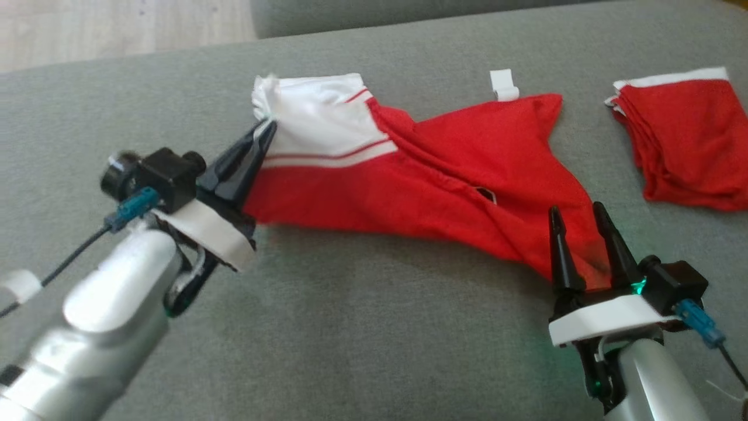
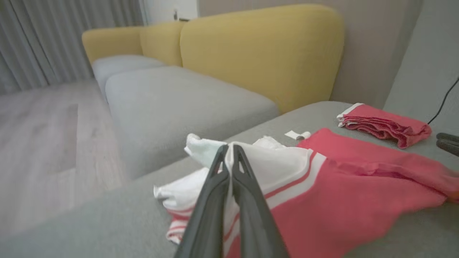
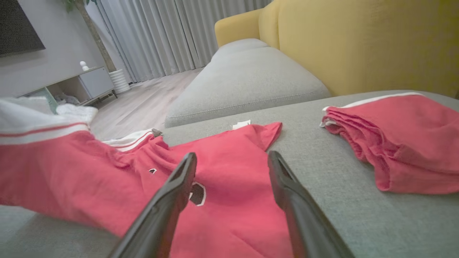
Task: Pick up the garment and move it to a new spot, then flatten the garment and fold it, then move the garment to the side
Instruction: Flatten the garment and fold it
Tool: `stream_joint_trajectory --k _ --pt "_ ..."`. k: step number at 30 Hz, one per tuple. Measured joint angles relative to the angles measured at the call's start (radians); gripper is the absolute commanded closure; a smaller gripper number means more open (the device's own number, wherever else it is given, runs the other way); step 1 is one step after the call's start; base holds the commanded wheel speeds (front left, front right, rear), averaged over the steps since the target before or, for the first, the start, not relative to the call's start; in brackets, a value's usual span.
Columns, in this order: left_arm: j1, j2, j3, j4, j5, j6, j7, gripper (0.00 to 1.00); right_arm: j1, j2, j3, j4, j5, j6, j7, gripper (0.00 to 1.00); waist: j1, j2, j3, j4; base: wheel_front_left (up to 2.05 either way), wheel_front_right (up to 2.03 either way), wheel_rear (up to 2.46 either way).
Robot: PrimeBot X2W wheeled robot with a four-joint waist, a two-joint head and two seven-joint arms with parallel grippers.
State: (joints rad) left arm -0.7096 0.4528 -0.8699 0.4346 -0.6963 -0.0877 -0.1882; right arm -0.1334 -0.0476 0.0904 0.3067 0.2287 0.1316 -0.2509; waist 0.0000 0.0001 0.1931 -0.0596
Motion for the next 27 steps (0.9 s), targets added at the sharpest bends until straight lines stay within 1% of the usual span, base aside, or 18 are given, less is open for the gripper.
stream_joint_trajectory --k 2,5,8,10,13,14,15,17,18,19,20,23,26,27 --pt "-0.022 0.031 -0.013 -0.046 0.044 -0.003 -0.017 1.00 0.001 0.000 0.000 0.003 0.000 0.000 0.000 0.00 0.0000 0.0000 -0.009 0.012 0.00 0.00 0.00" --pt "-0.035 0.079 -0.058 -0.136 0.100 -0.022 -0.035 1.00 0.002 0.000 -0.002 0.007 0.000 0.000 0.000 0.00 0.0000 0.0000 -0.020 0.029 0.00 0.00 0.00" --pt "-0.034 0.139 -0.158 -0.221 0.183 -0.037 -0.038 1.00 0.003 0.000 -0.004 0.012 0.000 0.000 0.000 0.00 0.0000 0.0000 -0.029 0.045 0.00 0.00 0.00" --pt "-0.030 0.184 -0.237 -0.264 0.241 -0.037 -0.042 1.00 0.004 0.000 -0.006 0.016 0.000 0.000 0.000 0.00 0.0000 0.0000 -0.034 0.055 0.00 0.00 0.00" --pt "-0.026 0.255 -0.395 -0.304 0.335 -0.044 -0.043 1.00 0.004 0.000 -0.007 0.025 0.000 0.000 0.000 0.00 0.0000 0.0000 -0.040 0.068 0.00 0.00 0.00" --pt "-0.021 0.273 -0.430 -0.310 0.364 -0.045 -0.041 1.00 0.004 0.000 -0.007 0.028 0.000 0.000 0.000 0.00 -0.0001 0.0000 -0.041 0.071 0.00 0.00 0.00" --pt "-0.016 0.286 -0.448 -0.316 0.391 -0.045 -0.040 1.00 0.004 0.000 -0.008 0.031 0.000 0.000 0.000 0.00 0.0000 0.0000 -0.043 0.074 0.00 0.00 0.00" --pt "-0.002 0.310 -0.454 -0.337 0.449 -0.045 -0.031 1.00 0.004 0.000 -0.008 0.034 0.000 0.000 0.000 0.00 -0.0001 0.0000 -0.046 0.078 0.00 0.00 0.00" --pt "0.012 0.318 -0.451 -0.347 0.482 -0.045 -0.017 0.68 0.004 0.000 -0.008 0.036 0.000 0.000 0.000 0.00 0.0000 0.0000 -0.048 0.079 0.00 0.00 0.00" --pt "0.042 0.327 -0.447 -0.358 0.534 -0.045 -0.002 0.32 0.004 0.000 -0.008 0.041 0.000 0.000 0.000 0.00 0.0000 0.0000 -0.049 0.078 0.00 0.00 0.00" --pt "0.082 0.331 -0.446 -0.367 0.572 -0.045 0.004 0.00 0.004 0.000 -0.008 0.047 0.000 0.000 0.000 0.00 0.0000 0.0000 -0.051 0.078 0.00 0.00 0.00" --pt "0.215 0.342 -0.456 -0.373 0.625 -0.045 0.040 0.00 0.004 0.000 -0.008 0.054 0.000 0.000 0.000 0.00 -0.0001 0.0000 -0.059 0.080 0.00 0.00 0.00" --pt "0.255 0.363 -0.458 -0.372 0.623 -0.045 0.064 0.00 0.004 0.000 -0.007 0.064 0.000 0.000 0.000 0.00 -0.0001 0.0000 -0.070 0.084 0.00 0.00 0.00" --pt "0.246 0.364 -0.457 -0.367 0.594 -0.045 0.065 0.00 0.004 0.000 -0.008 0.067 0.000 0.000 0.000 0.00 -0.0001 0.0000 -0.073 0.086 0.00 0.00 0.00"
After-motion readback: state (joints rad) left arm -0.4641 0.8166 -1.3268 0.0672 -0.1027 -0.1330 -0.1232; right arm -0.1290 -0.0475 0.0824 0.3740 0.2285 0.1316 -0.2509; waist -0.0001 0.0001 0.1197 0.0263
